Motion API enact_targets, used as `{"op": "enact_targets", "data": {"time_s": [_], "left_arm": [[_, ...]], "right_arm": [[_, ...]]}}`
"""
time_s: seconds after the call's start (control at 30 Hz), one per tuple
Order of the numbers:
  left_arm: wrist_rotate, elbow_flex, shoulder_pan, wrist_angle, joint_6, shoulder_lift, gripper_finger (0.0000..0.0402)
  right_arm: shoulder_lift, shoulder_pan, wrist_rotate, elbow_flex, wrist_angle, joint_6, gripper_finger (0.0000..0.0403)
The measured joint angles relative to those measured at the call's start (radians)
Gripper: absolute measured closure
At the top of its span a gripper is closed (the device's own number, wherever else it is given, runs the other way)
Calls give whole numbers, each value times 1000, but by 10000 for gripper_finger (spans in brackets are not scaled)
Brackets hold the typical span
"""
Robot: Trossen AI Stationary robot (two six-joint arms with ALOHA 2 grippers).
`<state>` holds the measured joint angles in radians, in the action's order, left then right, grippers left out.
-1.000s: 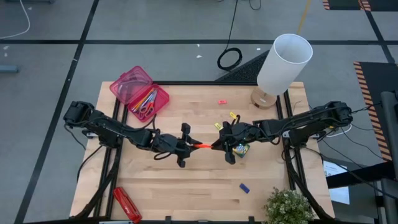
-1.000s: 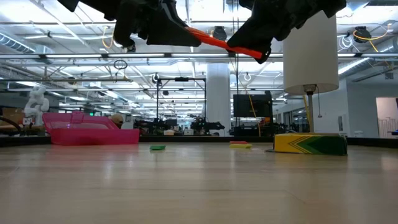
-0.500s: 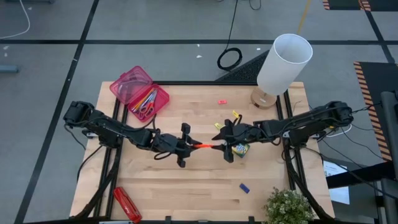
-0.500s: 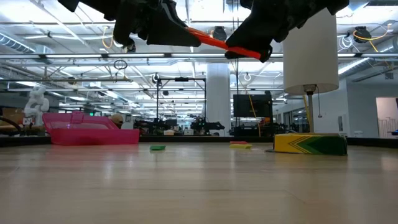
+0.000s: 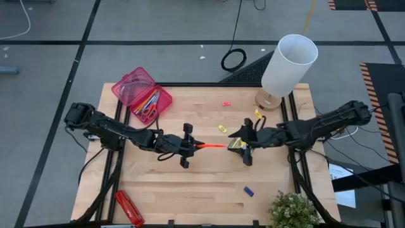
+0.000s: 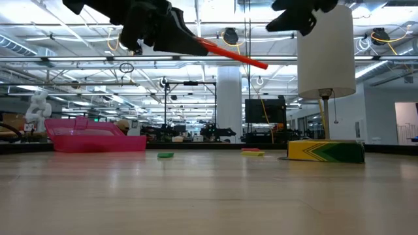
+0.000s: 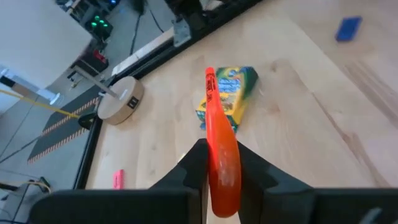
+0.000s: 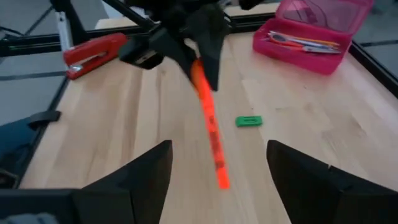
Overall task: Pack school essentials
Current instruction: Put the orange pen into the pink supply box
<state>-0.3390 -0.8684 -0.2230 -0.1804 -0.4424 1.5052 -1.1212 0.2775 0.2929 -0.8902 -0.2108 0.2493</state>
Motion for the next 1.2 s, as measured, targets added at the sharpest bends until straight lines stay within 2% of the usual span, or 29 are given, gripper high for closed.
{"op": "enact_targets", "data": {"time_s": [0.33, 0.5, 0.87, 1.0, 1.2], "left_arm": [[-35, 0, 59, 90, 34, -72, 364], [-114, 0, 119, 199, 35, -168, 354], [-204, 0, 355, 609, 165, -415, 359], [-204, 0, 447, 736, 201, -464, 351], [-185, 0, 583, 893, 283, -482, 364]], "right_arm": [[78, 45, 2, 33, 8, 0, 153], [91, 45, -1, 45, 10, -2, 153], [91, 45, -5, 45, 3, -8, 154], [91, 45, -5, 45, -1, -8, 154], [91, 45, -5, 45, 1, -8, 154]]}}
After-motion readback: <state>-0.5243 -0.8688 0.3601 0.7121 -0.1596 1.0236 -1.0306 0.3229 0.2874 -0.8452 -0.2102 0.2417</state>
